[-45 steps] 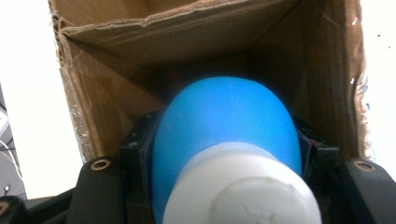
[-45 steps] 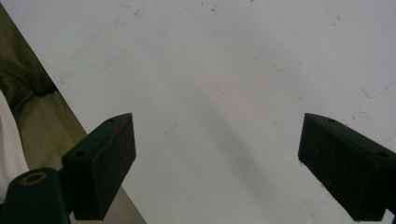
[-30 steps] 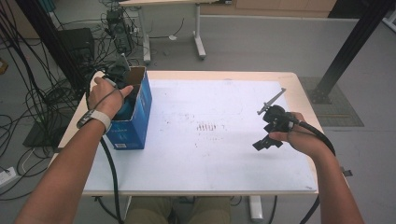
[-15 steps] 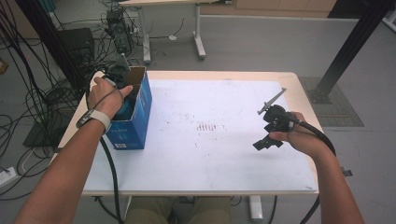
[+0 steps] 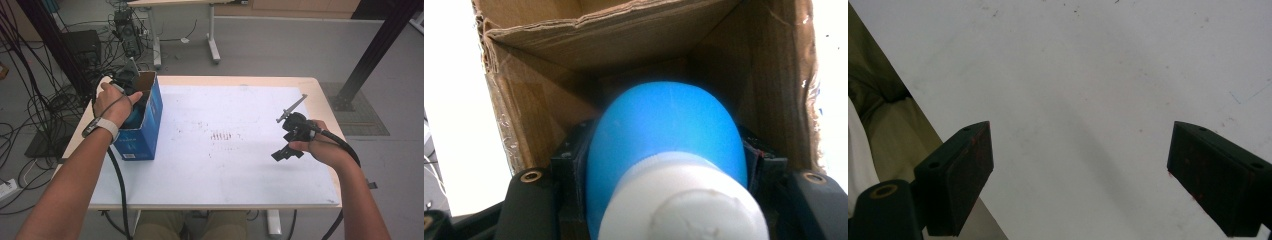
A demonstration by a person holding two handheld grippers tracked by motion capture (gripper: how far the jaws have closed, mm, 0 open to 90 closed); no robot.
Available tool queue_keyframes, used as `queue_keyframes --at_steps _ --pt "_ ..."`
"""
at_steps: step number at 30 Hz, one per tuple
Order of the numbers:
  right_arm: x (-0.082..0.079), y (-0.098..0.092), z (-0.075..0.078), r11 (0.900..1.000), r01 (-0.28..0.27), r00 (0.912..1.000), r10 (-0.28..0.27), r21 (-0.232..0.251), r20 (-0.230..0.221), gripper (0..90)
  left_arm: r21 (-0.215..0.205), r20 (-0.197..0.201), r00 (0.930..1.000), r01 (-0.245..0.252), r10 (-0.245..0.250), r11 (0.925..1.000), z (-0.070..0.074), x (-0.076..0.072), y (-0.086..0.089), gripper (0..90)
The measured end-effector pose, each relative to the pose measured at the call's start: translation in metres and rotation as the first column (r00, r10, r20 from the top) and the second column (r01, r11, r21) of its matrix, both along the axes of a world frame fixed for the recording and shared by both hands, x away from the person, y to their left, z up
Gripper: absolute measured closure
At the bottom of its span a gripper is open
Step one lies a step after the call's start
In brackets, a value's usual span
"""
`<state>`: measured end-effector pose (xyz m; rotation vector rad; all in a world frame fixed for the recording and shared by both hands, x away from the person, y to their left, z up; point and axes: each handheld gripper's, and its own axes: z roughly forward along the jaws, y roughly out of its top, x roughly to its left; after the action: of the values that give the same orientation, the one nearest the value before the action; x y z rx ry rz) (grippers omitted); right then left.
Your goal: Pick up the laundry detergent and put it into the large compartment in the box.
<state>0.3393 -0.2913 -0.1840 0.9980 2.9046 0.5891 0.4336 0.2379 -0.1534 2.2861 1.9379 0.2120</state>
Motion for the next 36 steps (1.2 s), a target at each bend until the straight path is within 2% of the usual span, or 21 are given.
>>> queue_keyframes --at_steps 36 --pt "0.0006 0.0003 0.0018 1.000 -0.005 1.0000 0.005 -0.001 0.005 11.2 -0.001 0.002 1.0000 0.002 -0.002 1.0000 0.0001 -0.0011 0.0008 37.1"
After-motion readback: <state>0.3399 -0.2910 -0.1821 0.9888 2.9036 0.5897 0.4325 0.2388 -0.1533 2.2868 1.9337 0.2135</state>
